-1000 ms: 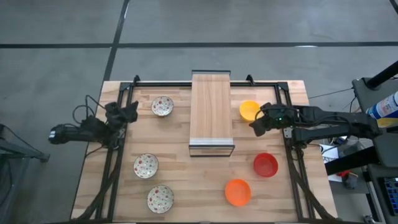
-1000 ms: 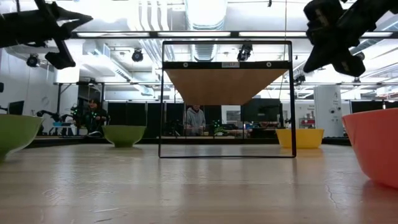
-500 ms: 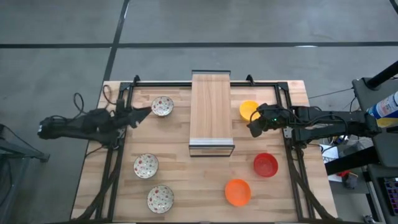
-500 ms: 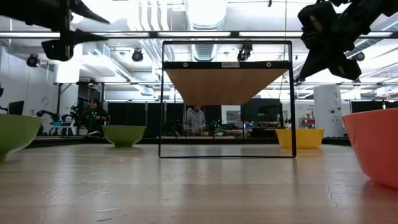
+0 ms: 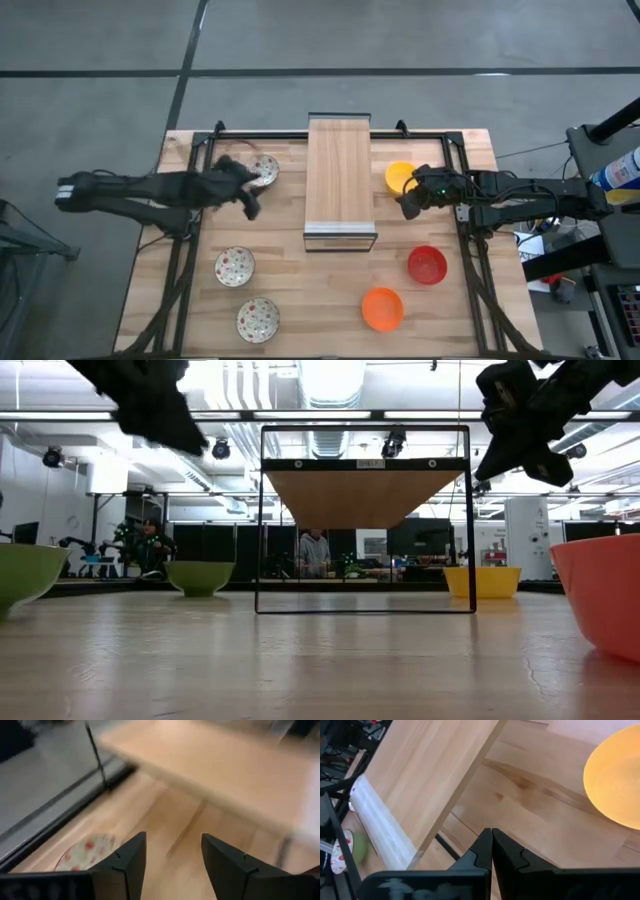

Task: Pick & Place Mini bowls
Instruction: Put the top white patterned bowl on the shelf

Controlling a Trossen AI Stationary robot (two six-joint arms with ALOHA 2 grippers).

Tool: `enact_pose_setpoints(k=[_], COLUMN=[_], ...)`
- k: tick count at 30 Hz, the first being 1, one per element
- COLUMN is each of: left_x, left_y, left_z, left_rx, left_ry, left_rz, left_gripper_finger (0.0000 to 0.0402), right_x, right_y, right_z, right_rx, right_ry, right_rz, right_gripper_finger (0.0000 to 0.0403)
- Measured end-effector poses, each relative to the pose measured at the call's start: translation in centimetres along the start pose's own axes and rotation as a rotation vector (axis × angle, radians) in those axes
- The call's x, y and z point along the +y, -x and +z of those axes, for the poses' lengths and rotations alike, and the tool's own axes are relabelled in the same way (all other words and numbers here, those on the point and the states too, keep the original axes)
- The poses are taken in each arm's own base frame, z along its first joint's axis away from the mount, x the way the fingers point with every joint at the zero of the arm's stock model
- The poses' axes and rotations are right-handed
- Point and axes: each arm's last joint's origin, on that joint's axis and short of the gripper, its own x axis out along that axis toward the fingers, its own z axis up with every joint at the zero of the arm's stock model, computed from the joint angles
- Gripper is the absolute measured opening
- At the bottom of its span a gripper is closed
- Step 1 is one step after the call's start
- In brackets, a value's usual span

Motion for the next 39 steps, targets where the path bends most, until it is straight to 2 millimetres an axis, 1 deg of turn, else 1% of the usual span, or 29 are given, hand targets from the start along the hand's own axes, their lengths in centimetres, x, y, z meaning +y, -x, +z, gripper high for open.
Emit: enact_pose_setpoints(k=[2, 4, 7, 15, 29, 34, 39], left_x=[-0.2, -0.5, -0.5, 0.3, 1.6, 1.9, 2.0], left_y=[-1.1, -1.9, -3.3, -6.6, -10.5, -11.9, -12.8], left_z=[-0.5, -0.2, -0.7, -1.4, -2.8, -3.3, -3.6], left_rx=[0.071, 0.08, 0.147, 0.275, 0.459, 0.497, 0.521], left_ry=[-0.051, -0.073, -0.118, -0.232, -0.335, -0.339, -0.353], left_rz=[0.032, 0.047, 0.086, 0.149, 0.151, 0.125, 0.128], left_gripper_finger=[0.0183, 0.0183, 0.0183, 0.0183, 0.0183, 0.0183, 0.0183], right_x=[0.0, 0.0, 0.1, 0.4, 0.3, 0.3, 0.3], right_y=[0.0, 0.0, 0.1, 0.3, 0.3, 0.3, 0.3], right_z=[0.0, 0.0, 0.1, 0.3, 0.3, 0.4, 0.4], right_rx=[-0.002, -0.002, -0.005, -0.012, -0.019, -0.038, -0.038], right_ry=[-0.001, 0.0, -0.003, -0.004, 0.009, 0.02, 0.027], right_rz=[0.004, 0.003, 0.007, 0.016, 0.009, -0.005, -0.006], right_gripper_finger=[0.0009, 0.0009, 0.0009, 0.0009, 0.0009, 0.0009, 0.0009])
